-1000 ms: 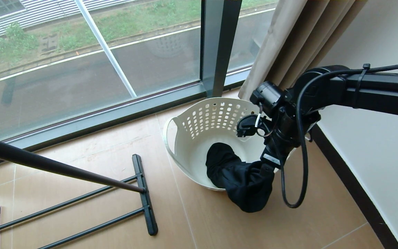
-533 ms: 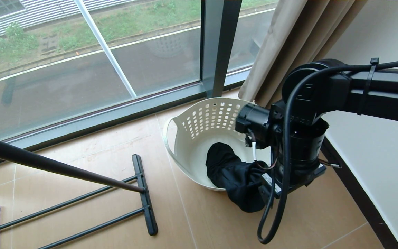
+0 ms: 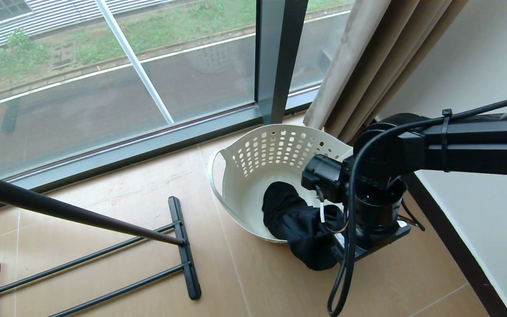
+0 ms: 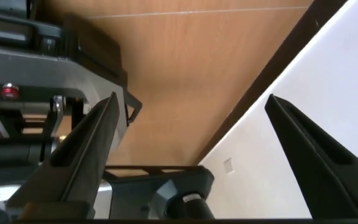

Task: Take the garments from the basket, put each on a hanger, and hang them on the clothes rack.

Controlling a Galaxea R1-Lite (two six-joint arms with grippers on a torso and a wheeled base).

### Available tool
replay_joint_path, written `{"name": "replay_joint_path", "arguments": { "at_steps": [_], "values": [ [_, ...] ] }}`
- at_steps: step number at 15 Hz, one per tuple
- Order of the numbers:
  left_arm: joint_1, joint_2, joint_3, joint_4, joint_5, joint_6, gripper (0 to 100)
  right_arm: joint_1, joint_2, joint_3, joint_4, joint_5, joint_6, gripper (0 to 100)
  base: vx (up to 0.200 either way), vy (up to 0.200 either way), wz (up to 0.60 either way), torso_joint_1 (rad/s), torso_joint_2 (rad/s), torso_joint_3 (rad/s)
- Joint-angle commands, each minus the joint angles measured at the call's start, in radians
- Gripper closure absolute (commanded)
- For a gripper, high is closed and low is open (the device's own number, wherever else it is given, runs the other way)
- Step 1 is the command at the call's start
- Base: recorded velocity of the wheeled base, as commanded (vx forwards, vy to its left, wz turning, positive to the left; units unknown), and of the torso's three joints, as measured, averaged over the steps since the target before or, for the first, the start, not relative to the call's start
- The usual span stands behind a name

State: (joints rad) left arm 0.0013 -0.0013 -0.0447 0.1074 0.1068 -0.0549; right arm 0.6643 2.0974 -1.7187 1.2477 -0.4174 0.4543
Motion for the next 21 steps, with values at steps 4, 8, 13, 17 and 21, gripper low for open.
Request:
{"name": "replay_joint_path", "arguments": {
  "at_steps": [4, 8, 13, 17, 21],
  "values": [
    [0.000, 0.001, 0.000, 0.000, 0.001, 0.000, 0, -0.028, 0.075, 0.031, -0.051, -0.055, 0.130, 0, 0.000, 0.000, 0.00, 0.000, 0.00, 0.000],
    [-0.001, 0.001, 0.000, 0.000, 0.001, 0.000, 0, -0.045, 0.104, 0.096, -0.174, -0.127, 0.170, 0, 0.000, 0.000, 0.00, 0.000, 0.00, 0.000],
    [0.000, 0.001, 0.000, 0.000, 0.001, -0.002, 0, -0.058, 0.167, 0.080, -0.261, -0.133, 0.198, 0, 0.000, 0.000, 0.00, 0.000, 0.00, 0.000],
    [0.000, 0.001, 0.000, 0.000, 0.001, 0.000, 0, -0.092, 0.227, 0.013, -0.269, -0.139, 0.227, 0, 0.000, 0.000, 0.00, 0.000, 0.00, 0.000],
    [0.000, 0.001, 0.000, 0.000, 0.001, -0.002, 0, -0.137, 0.268, -0.048, -0.260, -0.158, 0.219, 0, 0.000, 0.000, 0.00, 0.000, 0.00, 0.000]
  ]
}}
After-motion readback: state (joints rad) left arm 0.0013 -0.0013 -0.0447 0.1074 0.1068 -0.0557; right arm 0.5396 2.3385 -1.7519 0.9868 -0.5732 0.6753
